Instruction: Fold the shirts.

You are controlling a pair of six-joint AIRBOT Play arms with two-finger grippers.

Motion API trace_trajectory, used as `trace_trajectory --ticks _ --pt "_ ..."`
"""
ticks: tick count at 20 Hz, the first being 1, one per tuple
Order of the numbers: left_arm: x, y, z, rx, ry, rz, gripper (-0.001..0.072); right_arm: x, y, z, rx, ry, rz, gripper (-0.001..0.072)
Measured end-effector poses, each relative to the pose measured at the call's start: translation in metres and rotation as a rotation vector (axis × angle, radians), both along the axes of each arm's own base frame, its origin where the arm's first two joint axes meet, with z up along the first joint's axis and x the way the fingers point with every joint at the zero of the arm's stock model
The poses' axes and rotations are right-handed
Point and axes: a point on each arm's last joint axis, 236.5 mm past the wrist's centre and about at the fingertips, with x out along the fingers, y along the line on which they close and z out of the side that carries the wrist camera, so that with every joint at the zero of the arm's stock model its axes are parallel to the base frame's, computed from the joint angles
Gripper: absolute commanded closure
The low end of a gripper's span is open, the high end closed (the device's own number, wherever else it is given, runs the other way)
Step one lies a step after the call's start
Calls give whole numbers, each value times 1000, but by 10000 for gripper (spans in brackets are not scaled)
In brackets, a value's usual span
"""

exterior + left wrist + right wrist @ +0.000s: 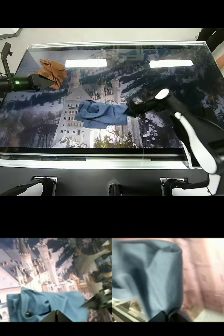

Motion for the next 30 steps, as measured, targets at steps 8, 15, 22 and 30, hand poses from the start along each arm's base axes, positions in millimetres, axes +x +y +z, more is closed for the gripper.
trace_trajectory --ticks 8,15,22,30 --pt "2 1 -3 11 -6 -9 684 27 -184 186 -266 -288 -272 683" --pt "3 1 -6 13 -3 -12 684 -34 -328 193 -398 -91 -584 682" --pt "3 1 -6 21 -12 -21 684 -105 -396 181 -430 140 -794 680" --pt "2 -3 -7 24 -15 -34 684 -209 -402 93 -555 565 -813 550"
